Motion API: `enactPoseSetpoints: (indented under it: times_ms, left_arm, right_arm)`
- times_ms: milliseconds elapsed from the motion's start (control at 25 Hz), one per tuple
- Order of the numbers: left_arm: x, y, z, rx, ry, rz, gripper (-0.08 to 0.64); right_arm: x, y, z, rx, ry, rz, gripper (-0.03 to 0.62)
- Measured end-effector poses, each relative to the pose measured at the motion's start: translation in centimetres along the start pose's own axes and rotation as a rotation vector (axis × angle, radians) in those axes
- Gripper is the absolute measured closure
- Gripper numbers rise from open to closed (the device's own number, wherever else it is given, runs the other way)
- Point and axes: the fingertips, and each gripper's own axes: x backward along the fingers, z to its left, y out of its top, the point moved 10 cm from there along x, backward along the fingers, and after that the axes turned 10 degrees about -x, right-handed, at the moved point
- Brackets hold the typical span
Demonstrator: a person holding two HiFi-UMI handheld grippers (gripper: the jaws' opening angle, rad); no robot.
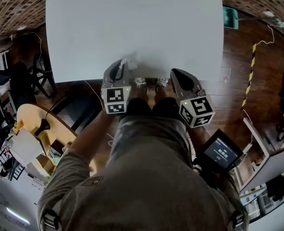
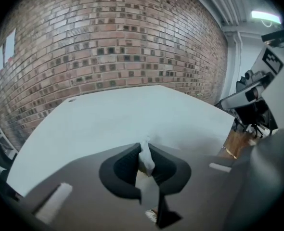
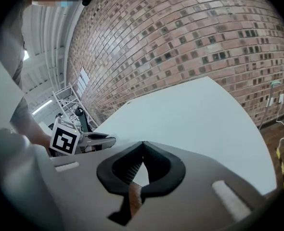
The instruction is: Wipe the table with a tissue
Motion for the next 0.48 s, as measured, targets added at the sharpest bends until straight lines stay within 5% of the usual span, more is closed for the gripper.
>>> enactPoseSetpoints:
  times_ms: [240,480]
  left_arm:
    - [1.5,-2.4,3.6,0.031,0.086,0.047,0.532]
    - [1.0,-1.2,2.9,0.012,0.061,0.027,0.532]
  right_arm:
    - [-1.5,-0.1,1.0,0.012,0.019,0.013,0.580]
    - [-1.0,-0.2,0.4,0.004,-0.006,0.008,0.580]
